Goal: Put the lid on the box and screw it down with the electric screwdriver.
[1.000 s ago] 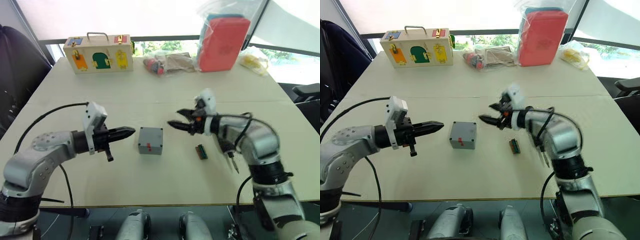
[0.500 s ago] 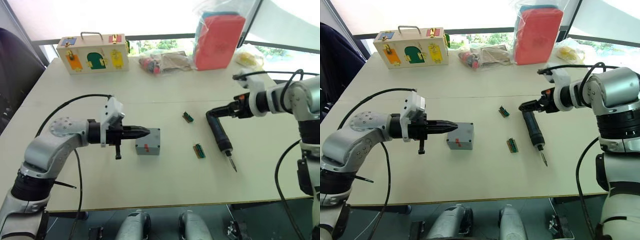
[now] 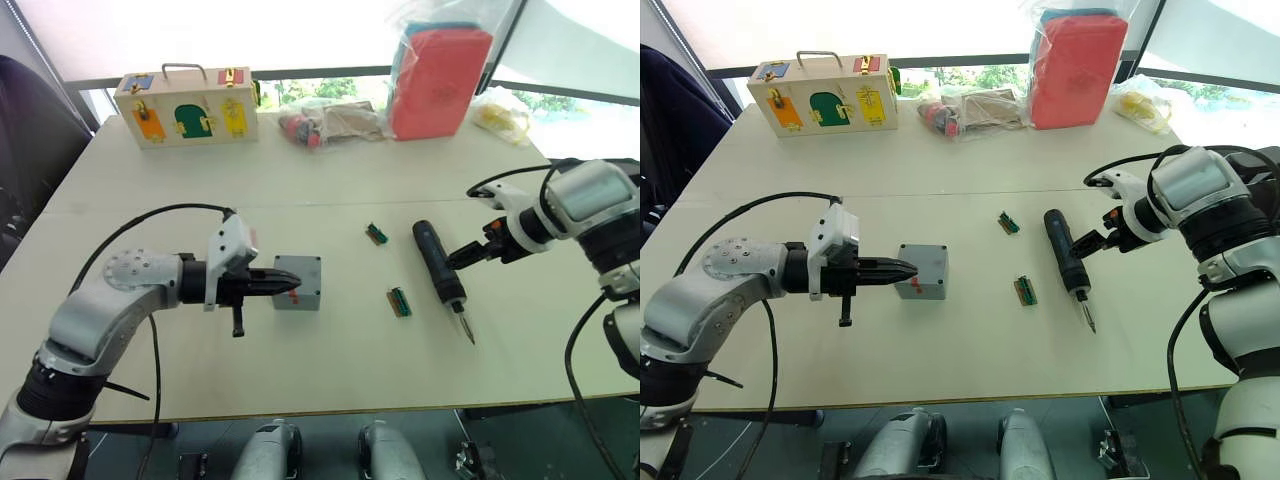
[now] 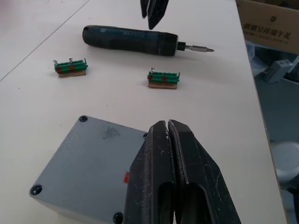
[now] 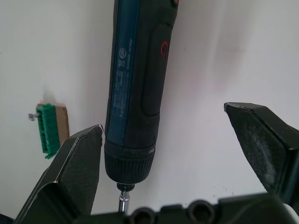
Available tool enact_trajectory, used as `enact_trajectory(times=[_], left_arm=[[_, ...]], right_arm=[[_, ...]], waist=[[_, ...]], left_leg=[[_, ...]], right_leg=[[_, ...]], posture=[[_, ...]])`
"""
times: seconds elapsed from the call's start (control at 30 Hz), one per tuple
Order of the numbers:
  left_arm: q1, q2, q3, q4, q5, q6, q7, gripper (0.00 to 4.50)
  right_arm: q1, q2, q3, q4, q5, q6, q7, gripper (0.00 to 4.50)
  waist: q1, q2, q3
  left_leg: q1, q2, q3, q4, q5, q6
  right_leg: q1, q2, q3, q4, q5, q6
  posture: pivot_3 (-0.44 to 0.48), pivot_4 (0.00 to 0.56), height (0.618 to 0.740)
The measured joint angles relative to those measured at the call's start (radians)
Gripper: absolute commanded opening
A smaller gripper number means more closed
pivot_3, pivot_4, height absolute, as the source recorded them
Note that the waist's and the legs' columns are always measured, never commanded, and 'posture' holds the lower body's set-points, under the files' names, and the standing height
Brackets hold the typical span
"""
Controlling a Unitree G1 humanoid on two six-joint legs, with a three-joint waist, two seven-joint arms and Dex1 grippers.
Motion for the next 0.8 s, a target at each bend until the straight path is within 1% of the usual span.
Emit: enact_trajectory(times=[0.13, 0.23, 0.4, 0.43, 0.47, 0.5, 0.63, 0.67, 0.7, 0.8], left_arm=[[0.007, -0.026, 0.000, -0.013, 0.000, 0.005, 0.033, 0.00], [0.030, -0.028, 0.001, -0.028, -0.002, 0.009, 0.050, 0.00], [0.058, -0.032, 0.010, -0.051, -0.020, 0.031, 0.080, 0.00], [0.061, -0.034, 0.014, -0.056, -0.023, 0.033, 0.086, 0.00], [0.065, -0.034, 0.018, -0.062, -0.024, 0.041, 0.094, 0.00], [0.069, -0.035, 0.019, -0.067, -0.025, 0.046, 0.105, 0.00], [0.078, -0.048, 0.019, -0.080, -0.025, 0.054, 0.137, 0.00], [0.078, -0.052, 0.020, -0.088, -0.029, 0.063, 0.147, 0.00], [0.078, -0.053, 0.020, -0.093, -0.035, 0.068, 0.153, 0.00], [0.084, -0.054, 0.031, -0.107, -0.048, 0.073, 0.168, 0.00]], right_arm=[[0.000, 0.038, 0.031, 0.026, -0.033, -0.014, 0.038, 4.47], [0.001, 0.057, 0.045, 0.033, -0.055, -0.026, 0.057, 4.47], [0.024, 0.080, 0.087, 0.028, -0.100, -0.057, 0.084, 4.47], [0.025, 0.080, 0.090, 0.026, -0.107, -0.062, 0.089, 4.15], [0.028, 0.080, 0.095, 0.024, -0.117, -0.071, 0.096, 4.04], [0.034, 0.080, 0.098, 0.024, -0.133, -0.085, 0.102, 3.83], [0.044, 0.083, 0.103, 0.044, -0.177, -0.120, 0.112, 2.51], [0.046, 0.083, 0.103, 0.060, -0.191, -0.139, 0.118, 2.30], [0.048, 0.083, 0.102, 0.069, -0.202, -0.151, 0.124, 1.91], [0.061, 0.083, 0.099, 0.083, -0.231, -0.193, 0.145, 1.86]], waist=[[0.001, 0.000, 0.000], [0.000, 0.000, 0.000], [0.004, -0.001, -0.001], [0.004, -0.002, -0.001], [0.004, -0.002, -0.001], [0.004, -0.003, -0.002], [0.006, -0.004, -0.002], [0.007, -0.004, -0.003], [0.007, -0.005, -0.003], [0.010, -0.007, -0.005]], left_leg=[[0.000, 0.000, 0.000, 0.000, 0.001, -0.001], [0.000, 0.000, 0.000, 0.000, 0.003, -0.006], [0.001, 0.000, -0.001, 0.001, 0.003, -0.006], [0.001, 0.000, -0.001, 0.001, 0.003, -0.006], [0.001, -0.001, -0.001, 0.001, 0.003, -0.006], [0.001, -0.001, -0.002, 0.001, 0.003, -0.005], [0.002, -0.001, -0.003, 0.001, 0.003, -0.006], [0.002, -0.001, -0.003, 0.001, 0.003, -0.007], [0.002, -0.001, -0.003, 0.001, 0.003, -0.007], [0.004, -0.001, -0.004, 0.001, 0.003, -0.007]], right_leg=[[-0.001, 0.000, 0.000, 0.001, 0.000, 0.000], [0.000, 0.000, 0.000, 0.001, 0.000, 0.000], [0.001, 0.000, 0.000, 0.001, 0.000, 0.000], [0.002, 0.000, -0.001, 0.001, 0.000, 0.000], [0.002, 0.000, -0.001, 0.001, 0.000, 0.000], [0.003, 0.000, -0.001, 0.001, 0.000, 0.000], [0.003, 0.000, -0.002, 0.000, 0.000, 0.000], [0.004, 0.000, -0.002, 0.000, 0.000, 0.000], [0.004, 0.000, -0.002, 0.000, 0.000, 0.000], [0.007, 0.000, -0.004, -0.001, 0.000, 0.000]], posture=[[0.000, 0.150, 0.740], [0.000, 0.150, 0.740], [0.000, 0.150, 0.740], [0.000, 0.150, 0.740], [0.000, 0.150, 0.740], [0.000, 0.150, 0.740], [0.000, 0.150, 0.740], [0.000, 0.150, 0.740], [0.000, 0.150, 0.740], [0.000, 0.150, 0.740]])
